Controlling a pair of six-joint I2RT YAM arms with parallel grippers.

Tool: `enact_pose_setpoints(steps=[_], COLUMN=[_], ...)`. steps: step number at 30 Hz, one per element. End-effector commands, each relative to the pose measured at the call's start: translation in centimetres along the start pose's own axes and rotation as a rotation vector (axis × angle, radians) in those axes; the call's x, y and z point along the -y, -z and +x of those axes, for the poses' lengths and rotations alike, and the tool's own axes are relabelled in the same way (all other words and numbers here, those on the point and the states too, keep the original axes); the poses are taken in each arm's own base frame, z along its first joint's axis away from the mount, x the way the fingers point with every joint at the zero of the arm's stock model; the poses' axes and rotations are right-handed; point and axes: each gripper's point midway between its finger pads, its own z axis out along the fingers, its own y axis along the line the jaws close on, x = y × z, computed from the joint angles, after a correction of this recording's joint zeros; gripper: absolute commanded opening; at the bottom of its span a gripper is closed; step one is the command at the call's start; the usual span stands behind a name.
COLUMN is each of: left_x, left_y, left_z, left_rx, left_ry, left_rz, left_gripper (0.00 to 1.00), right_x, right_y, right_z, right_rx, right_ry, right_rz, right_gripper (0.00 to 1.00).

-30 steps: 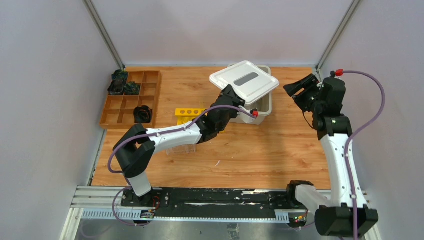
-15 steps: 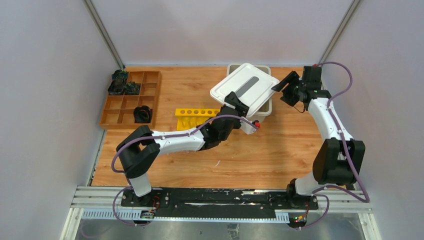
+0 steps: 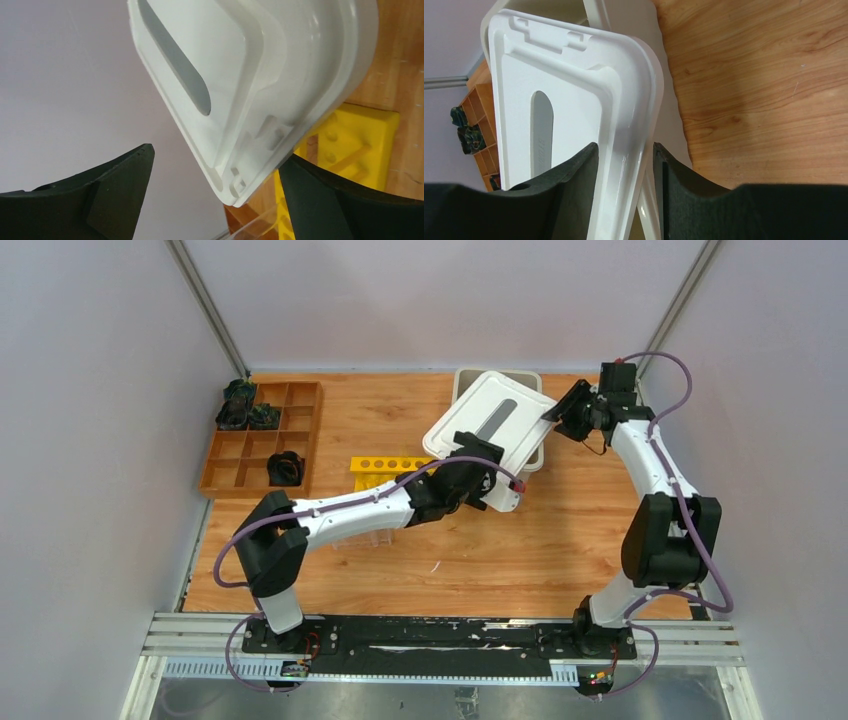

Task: Organize the chemistry lab equipment

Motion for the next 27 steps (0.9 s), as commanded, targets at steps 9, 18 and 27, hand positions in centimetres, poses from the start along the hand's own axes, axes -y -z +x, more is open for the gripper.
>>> enact_pose_setpoints(steps=[9, 18, 27], left_x=[2.9, -4.3, -7.2], left_y=[5.4, 6.2, 1.3], left_z=[-5.0, -2.6, 3.4], left_rx=[0.265, 0.305, 0.07], left_ry=[0.126, 0.542, 0.801], left_rz=[0.451, 0.54, 0.407], left_gripper=[1.0, 0.98, 0.89], right_x=[-0.9, -0.7, 0.0], right_y=[-0.6, -1.5, -1.6], right_z=[-1.4, -2.4, -3.7], right_rx=[-0.015, -0.04, -0.028], right_ry=[0.107, 0.199, 0.258], right_rz=[0.015, 0.081, 0.171], right_gripper=[0.35, 0.32, 0.31])
